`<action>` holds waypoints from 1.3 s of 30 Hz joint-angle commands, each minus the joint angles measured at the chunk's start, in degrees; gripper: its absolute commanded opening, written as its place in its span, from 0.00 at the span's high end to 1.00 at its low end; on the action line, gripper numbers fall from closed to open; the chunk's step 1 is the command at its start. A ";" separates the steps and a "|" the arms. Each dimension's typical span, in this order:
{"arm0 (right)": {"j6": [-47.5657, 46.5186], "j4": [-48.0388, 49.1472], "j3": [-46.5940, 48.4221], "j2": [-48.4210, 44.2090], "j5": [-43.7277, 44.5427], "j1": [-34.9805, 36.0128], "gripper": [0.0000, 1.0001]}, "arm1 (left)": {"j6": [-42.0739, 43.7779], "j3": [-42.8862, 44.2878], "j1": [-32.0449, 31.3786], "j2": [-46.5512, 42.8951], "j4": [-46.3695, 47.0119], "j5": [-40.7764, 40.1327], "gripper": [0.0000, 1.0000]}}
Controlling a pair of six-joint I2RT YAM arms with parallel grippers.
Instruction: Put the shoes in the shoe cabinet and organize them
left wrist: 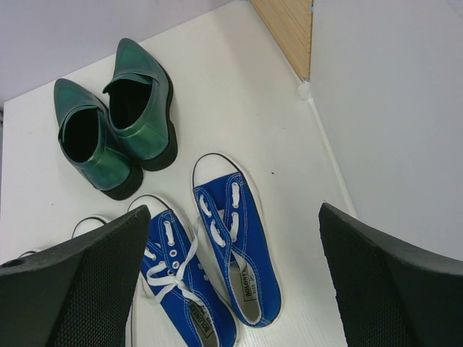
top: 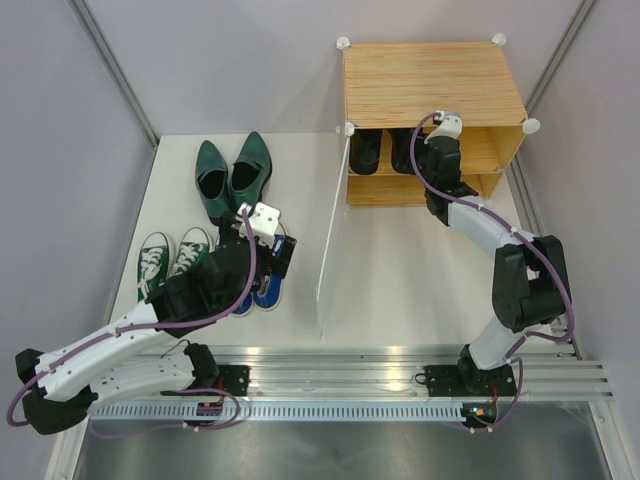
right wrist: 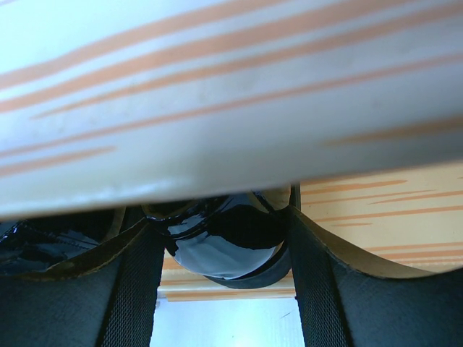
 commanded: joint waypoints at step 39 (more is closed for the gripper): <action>3.32 -0.54 5.51 3.20 -2.40 3.91 0.54 | 0.79 0.49 0.16 -0.26 0.51 2.19 0.00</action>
